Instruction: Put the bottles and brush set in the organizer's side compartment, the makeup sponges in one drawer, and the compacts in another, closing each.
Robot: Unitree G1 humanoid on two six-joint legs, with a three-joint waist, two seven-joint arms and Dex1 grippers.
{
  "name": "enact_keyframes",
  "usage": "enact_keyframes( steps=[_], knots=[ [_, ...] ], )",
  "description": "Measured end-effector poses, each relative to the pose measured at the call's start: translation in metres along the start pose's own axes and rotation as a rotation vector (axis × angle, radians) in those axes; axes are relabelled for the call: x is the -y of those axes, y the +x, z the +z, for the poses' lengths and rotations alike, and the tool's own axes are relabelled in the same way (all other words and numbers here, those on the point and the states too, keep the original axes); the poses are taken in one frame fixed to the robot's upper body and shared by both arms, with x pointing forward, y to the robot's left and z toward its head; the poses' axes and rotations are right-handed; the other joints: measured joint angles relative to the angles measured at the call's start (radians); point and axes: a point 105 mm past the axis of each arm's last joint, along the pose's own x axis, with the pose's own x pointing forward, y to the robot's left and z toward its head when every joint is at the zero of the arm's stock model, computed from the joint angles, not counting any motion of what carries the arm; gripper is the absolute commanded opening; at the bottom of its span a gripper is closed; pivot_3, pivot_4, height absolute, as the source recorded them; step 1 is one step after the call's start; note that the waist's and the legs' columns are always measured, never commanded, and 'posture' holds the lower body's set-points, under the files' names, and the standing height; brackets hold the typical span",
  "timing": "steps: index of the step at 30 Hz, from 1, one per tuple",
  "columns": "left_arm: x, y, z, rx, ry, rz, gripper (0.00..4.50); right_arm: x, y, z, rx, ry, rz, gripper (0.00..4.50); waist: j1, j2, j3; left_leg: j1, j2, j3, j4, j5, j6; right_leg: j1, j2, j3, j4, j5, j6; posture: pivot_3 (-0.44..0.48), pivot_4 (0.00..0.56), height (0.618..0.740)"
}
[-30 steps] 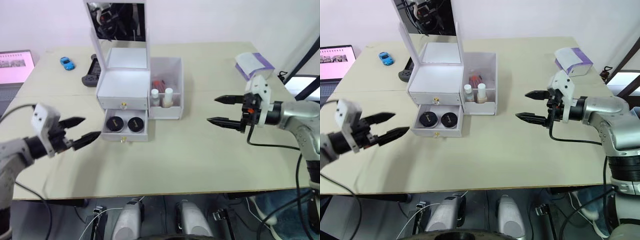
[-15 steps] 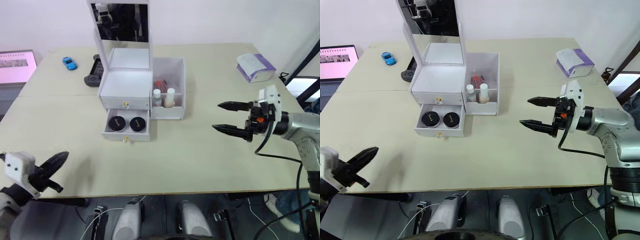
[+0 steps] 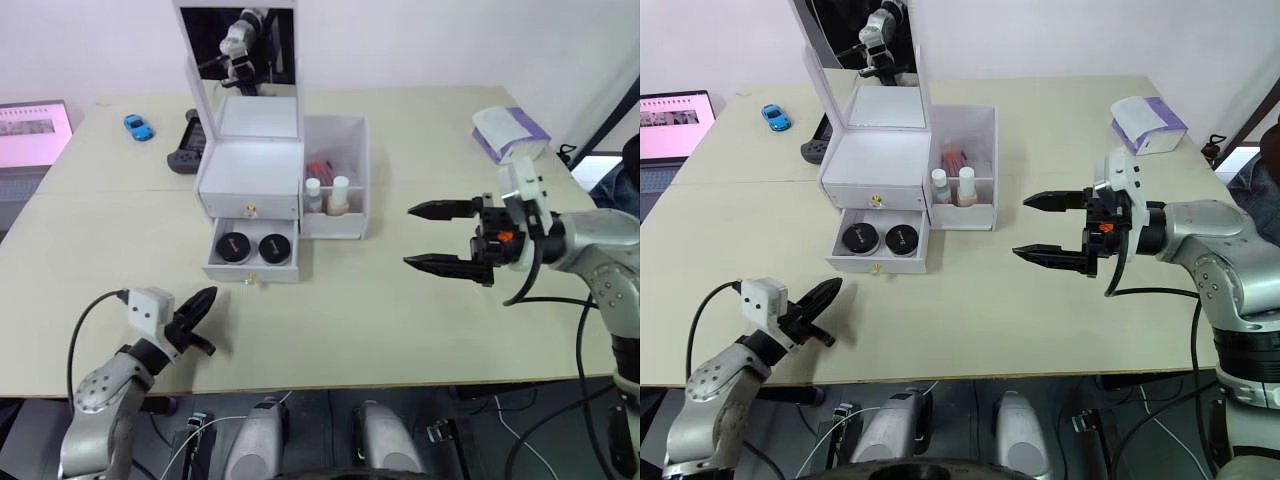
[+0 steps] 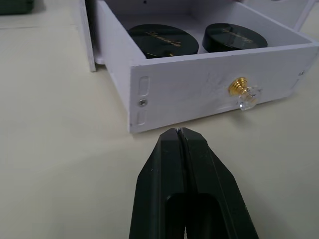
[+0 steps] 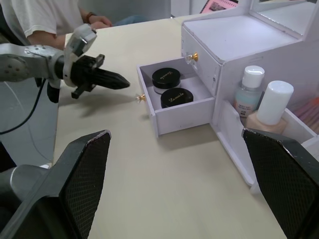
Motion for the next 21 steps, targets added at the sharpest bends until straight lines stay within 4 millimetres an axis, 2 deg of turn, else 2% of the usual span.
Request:
enact_keyframes(
  steps=[6, 21],
  knots=[
    [0.003, 0.015, 0.002, 0.023, -0.006, -0.021, 0.03, -0.002, -0.001, 0.003, -0.006, -0.014, -0.010, 4.50, -0.001, 0.000, 0.000, 0.000, 0.000, 0.000, 0.000, 0.000, 0.000, 0.000, 0.000, 0.000, 0.000, 0.000, 0.000, 0.000, 0.150, 0.740],
    [-0.002, 0.080, 0.027, 0.072, 0.014, -0.043, 0.03, 0.000, 0.000, -0.002, -0.028, 0.008, -0.046, 4.50, 0.012, 0.000, 0.000, 0.000, -0.002, -0.001, 0.001, 0.000, 0.000, 0.001, 0.001, -0.002, 0.000, 0.004, 0.008, 0.000, 0.150, 0.740]
  ],
)
